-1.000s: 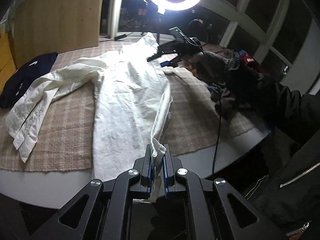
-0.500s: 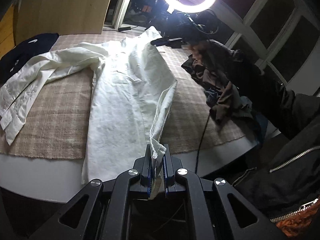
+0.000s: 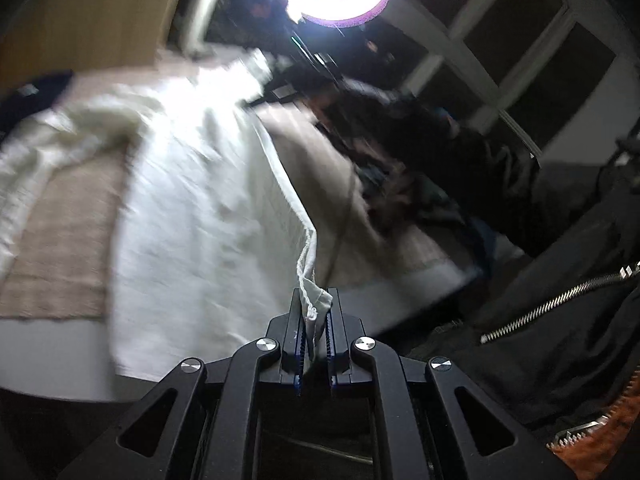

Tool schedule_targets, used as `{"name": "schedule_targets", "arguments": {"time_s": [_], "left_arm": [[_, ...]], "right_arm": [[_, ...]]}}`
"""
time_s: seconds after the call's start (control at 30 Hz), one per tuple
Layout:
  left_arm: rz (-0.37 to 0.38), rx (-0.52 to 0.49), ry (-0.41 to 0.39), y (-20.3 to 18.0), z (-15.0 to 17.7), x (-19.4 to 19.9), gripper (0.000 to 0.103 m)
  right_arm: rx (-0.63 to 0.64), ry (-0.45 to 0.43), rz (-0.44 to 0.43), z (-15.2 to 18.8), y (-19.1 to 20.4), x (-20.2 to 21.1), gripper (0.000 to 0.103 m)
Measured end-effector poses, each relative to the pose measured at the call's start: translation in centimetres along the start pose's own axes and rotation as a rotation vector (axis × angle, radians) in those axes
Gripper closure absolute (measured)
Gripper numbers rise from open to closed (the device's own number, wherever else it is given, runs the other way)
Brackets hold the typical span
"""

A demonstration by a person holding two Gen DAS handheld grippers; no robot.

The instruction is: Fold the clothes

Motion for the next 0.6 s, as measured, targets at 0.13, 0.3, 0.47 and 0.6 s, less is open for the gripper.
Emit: {"name": "schedule_targets", "arguments": {"time_s": [0.13,0.3,0.47,0.6], "left_arm": [[0.001,-0.019,0.082,-0.4,0.5,-1.4,0.09],[-0.084,0.052,0.059,2.8,0.5,1.9,0.074],[-0.302,0.097,0.023,8.0,-0.4,3.9,0.074],[-0.373,0.136,-0.07,12.3,-5.0,4.5,0.073]], "right_arm": [[0.041,0.042,0.068,0.8,-0.7,0.1,0.099],[0.056,0.036,0.115,0.9,-0.7,2.5,0.091],[0.143,-0.034,0.05,0.6,2.6,5.0,0.087],[0.179,-0.048,-0.069,2.3,6.9,4.2,0.086]]}}
Point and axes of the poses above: each gripper's, at about its wrist camera, not at the fingertips, and x roughly against the way its jaws point, y to its left, z to its underside, the point moved 5 cm from there along -x, roughly the way its jaws point, and after that the axes turned 3 degrees about x, right-handed, at the moved point
